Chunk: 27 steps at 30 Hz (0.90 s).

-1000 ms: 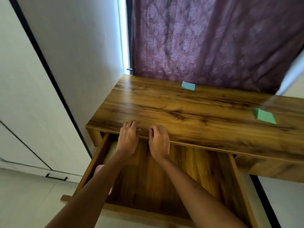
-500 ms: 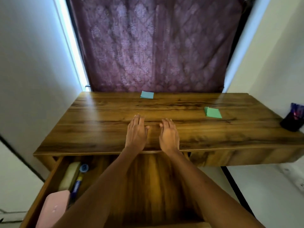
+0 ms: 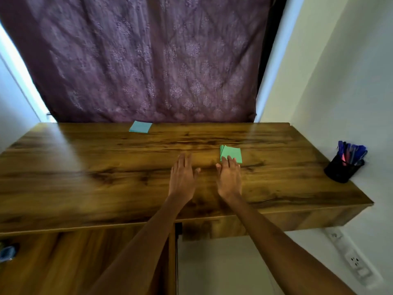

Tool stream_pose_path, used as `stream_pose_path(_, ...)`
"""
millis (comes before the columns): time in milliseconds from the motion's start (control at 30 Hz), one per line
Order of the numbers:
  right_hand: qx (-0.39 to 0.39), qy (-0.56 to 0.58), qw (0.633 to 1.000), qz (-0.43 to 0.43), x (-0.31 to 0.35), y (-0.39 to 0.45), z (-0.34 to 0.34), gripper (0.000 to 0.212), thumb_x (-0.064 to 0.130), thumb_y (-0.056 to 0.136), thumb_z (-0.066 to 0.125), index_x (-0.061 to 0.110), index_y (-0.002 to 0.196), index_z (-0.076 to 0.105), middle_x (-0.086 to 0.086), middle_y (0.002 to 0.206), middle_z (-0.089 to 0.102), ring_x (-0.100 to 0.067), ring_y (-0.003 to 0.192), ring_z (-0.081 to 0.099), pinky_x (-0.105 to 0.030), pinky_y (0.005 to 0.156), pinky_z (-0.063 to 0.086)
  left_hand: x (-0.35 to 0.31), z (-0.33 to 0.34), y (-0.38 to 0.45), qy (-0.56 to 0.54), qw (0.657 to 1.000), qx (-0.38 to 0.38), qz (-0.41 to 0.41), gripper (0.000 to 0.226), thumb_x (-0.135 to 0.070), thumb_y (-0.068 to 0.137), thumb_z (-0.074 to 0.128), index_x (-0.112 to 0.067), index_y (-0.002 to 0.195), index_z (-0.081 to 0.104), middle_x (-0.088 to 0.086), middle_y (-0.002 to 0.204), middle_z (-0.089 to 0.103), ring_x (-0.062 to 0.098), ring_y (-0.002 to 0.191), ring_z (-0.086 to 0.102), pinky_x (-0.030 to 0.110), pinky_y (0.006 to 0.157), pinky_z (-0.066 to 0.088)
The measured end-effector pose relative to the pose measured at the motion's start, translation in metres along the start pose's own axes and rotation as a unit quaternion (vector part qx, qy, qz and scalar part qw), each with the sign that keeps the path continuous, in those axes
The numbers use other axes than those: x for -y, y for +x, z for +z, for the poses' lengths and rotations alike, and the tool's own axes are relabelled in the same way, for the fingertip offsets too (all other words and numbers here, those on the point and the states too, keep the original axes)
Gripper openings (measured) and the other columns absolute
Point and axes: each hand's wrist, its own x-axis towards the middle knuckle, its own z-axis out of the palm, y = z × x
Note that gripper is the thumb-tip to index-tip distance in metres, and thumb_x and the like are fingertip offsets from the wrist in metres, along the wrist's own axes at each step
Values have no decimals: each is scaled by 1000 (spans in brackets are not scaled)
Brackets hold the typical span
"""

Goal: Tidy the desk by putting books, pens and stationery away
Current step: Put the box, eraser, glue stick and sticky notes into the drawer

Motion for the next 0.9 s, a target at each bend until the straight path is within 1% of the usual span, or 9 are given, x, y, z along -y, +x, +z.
stream_pose_path(100, 14, 17, 999, 32, -22, 19, 2, 49, 31, 103, 29, 11, 147, 28, -11, 156, 24, -28, 147, 14, -41, 121, 13, -14, 20, 17, 2, 1000, 24, -7, 59, -39, 100, 36, -20, 151, 13, 7, 160, 10, 25, 147, 13, 40, 117, 19)
stream_pose_path(200, 22, 23, 998, 49, -36, 34, 3, 53, 29, 99, 43, 11, 147, 27, -12, 155, 26, -29, 144, 22, -42, 117, 24, -24, 36, 35, -24, 998, 37, -35, 60, -38, 100, 37, -20, 151, 11, 6, 160, 8, 26, 148, 9, 41, 118, 18)
stream_pose_path(267, 37, 18, 997, 60, -47, 45, 3, 58, 26, 95, 51, 10, 146, 27, -13, 153, 29, -30, 138, 30, -40, 113, 31, -27, 47, 42, -39, 997, 45, -46, 62, -38, 99, 39, -19, 151, 12, 7, 159, 11, 26, 147, 13, 41, 118, 22)
stream_pose_path(367, 35, 49, 994, 92, -59, 61, 3, 59, 22, 91, 58, 8, 143, 34, -14, 145, 38, -30, 133, 37, -40, 109, 36, -28, 65, 56, -70, 994, 62, -61, 63, -38, 98, 43, -18, 151, 14, 8, 158, 17, 27, 144, 21, 42, 115, 29)
stream_pose_path(500, 11, 113, 985, 134, -71, 83, 8, 50, 21, 90, 61, 6, 135, 46, -13, 134, 48, -28, 126, 44, -41, 105, 41, -33, 92, 80, -130, 985, 73, -86, 63, -33, 96, 49, -19, 150, 19, 7, 156, 21, 28, 142, 26, 44, 112, 34)
stream_pose_path(600, 0, 117, 979, 168, -81, 103, 16, 46, 24, 90, 61, 4, 130, 50, -13, 131, 51, -28, 122, 46, -41, 101, 43, -42, 111, 98, -166, 977, 86, -103, 62, -31, 96, 50, -20, 150, 20, 6, 155, 22, 28, 142, 27, 44, 110, 34)
stream_pose_path(767, 9, 103, 971, 216, -99, 140, 30, 53, 31, 88, 62, 5, 131, 46, -14, 132, 50, -30, 123, 45, -42, 101, 40, -48, 140, 128, -137, 982, 89, -92, 61, -29, 96, 51, -19, 149, 22, 6, 151, 31, 27, 138, 31, 44, 111, 36)
stream_pose_path(833, 9, 98, 972, 214, -105, 153, 34, 55, 31, 88, 63, 5, 133, 44, -15, 133, 50, -31, 124, 45, -43, 103, 40, -48, 151, 142, -130, 982, 84, -106, 60, -29, 96, 51, -18, 148, 24, 8, 148, 36, 27, 136, 34, 45, 110, 37)
stream_pose_path(900, 17, 71, 978, 193, -108, 164, 41, 56, 32, 88, 62, 4, 132, 43, -16, 132, 51, -32, 123, 46, -43, 102, 41, -50, 160, 155, -131, 980, 76, -126, 58, -29, 95, 51, -19, 147, 27, 8, 144, 40, 28, 133, 37, 46, 107, 39)
